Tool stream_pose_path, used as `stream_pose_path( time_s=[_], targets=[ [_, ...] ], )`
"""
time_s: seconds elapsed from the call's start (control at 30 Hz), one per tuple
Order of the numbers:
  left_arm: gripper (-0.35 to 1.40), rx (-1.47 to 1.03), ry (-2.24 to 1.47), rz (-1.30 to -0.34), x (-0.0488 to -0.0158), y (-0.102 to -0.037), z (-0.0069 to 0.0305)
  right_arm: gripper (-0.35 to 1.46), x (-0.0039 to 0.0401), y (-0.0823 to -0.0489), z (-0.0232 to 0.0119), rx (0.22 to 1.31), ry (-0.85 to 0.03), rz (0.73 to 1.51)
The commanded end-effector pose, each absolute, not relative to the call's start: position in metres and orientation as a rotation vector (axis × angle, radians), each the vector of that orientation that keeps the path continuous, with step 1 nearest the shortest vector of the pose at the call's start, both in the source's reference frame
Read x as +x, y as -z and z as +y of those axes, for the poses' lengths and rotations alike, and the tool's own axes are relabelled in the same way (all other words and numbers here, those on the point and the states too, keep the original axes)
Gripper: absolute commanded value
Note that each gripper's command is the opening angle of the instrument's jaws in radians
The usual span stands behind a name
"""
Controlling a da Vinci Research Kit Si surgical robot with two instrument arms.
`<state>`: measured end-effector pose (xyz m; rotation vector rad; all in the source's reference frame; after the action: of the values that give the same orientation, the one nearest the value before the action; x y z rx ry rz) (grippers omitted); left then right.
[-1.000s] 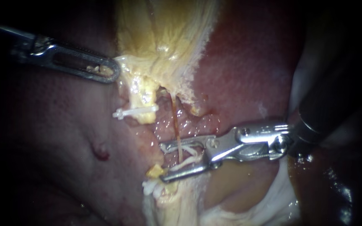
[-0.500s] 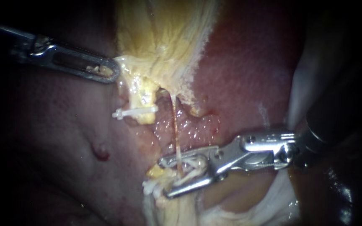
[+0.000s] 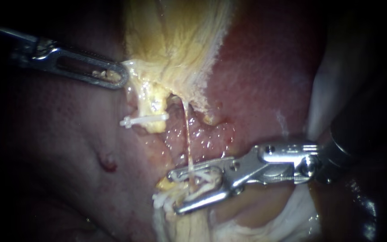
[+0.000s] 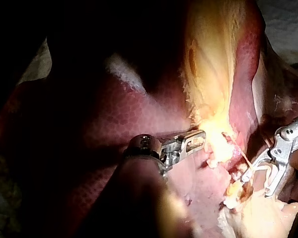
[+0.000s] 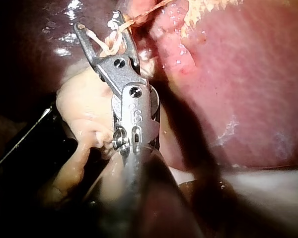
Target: Clipping first clip right tube
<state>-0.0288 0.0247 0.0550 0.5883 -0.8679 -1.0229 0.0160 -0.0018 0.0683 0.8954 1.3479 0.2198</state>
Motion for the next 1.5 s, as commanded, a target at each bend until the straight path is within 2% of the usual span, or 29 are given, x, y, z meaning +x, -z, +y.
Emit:
stream_pose_path(
  time_s=[0.03, 0.87, 1.5],
  targets=[
    [-0.35, 0.589, 1.023, -0.868, -0.0288, -0.0550, 0.0247, 0.39, 0.0160, -0.0682, -0.0017, 0.896, -0.221, 1.351],
    [-0.35, 0.588, 1.024, -0.868, -0.0291, -0.0551, 0.0248, 0.41, 0.0189, -0.0696, -0.0015, 0.891, -0.249, 1.369],
    [-0.35, 0.588, 1.024, -0.868, -0.0291, -0.0551, 0.0248, 0.38, 0.0188, -0.0695, -0.0015, 0.893, -0.250, 1.372]
  ],
)
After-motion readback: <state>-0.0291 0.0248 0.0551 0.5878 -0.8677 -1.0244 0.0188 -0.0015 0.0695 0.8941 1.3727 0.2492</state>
